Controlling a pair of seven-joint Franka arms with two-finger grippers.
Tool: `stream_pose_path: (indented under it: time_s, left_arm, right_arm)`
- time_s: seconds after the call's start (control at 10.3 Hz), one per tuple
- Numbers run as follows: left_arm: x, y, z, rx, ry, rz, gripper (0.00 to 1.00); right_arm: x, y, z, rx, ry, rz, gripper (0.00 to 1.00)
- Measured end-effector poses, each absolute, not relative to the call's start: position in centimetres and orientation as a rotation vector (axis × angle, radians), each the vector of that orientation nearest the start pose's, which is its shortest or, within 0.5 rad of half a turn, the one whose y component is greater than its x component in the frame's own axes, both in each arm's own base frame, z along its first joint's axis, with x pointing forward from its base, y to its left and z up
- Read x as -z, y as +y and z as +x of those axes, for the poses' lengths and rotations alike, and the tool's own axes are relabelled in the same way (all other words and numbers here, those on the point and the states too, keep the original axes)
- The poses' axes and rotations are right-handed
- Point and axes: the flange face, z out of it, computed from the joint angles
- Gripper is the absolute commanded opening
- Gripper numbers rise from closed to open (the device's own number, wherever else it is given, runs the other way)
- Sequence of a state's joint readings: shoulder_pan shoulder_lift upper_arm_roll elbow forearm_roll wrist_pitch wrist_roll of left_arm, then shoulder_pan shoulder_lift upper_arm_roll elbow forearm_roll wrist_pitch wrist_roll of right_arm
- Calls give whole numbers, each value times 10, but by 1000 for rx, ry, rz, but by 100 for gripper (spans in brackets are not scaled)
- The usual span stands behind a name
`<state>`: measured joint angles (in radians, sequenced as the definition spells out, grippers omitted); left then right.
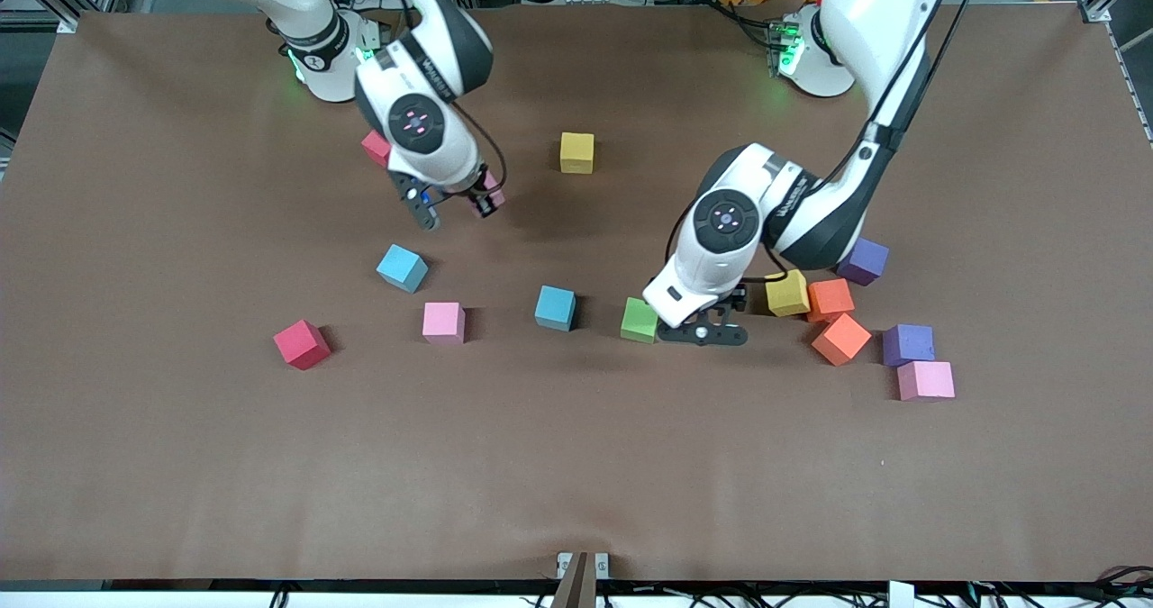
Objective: Form number 2 with 11 blocks
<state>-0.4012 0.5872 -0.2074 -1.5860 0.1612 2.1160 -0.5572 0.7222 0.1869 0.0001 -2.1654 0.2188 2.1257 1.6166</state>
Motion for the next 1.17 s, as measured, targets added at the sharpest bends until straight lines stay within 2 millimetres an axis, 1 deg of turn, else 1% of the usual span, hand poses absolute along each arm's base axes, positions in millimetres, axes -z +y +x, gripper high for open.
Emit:
stream_pose_path:
  time_s: [0.1,0.29,0.39,0.58,0.68,0.78,0.97,1.17]
  left_arm:
    - [-292,-382,580,-36,182,-3100,100]
    - [-283,-397,580,-27,228,-3109,100]
    - [-276,-404,582,2,284,-3123,100]
    - [-257,-413,584,59,416,-3143,100]
    - [-246,-419,581,58,476,-3139,100]
    - [-239,-422,578,52,512,-3134,100]
    - [-235,-423,577,44,529,-3130,100]
    - [-233,-423,577,40,529,-3129,100]
  right_arm:
    - [-288,370,379,-413,1653,-2822,0]
    - [-285,385,363,-415,1772,-2732,0]
    - [-283,393,354,-399,1821,-2695,0]
    - [-270,407,327,-355,1869,-2639,0]
    - [-263,407,315,-338,1892,-2614,0]
    - [-257,402,307,-327,1927,-2591,0]
    - [-252,394,302,-298,2037,-2482,0]
    - [-242,389,294,-266,2124,-2367,0]
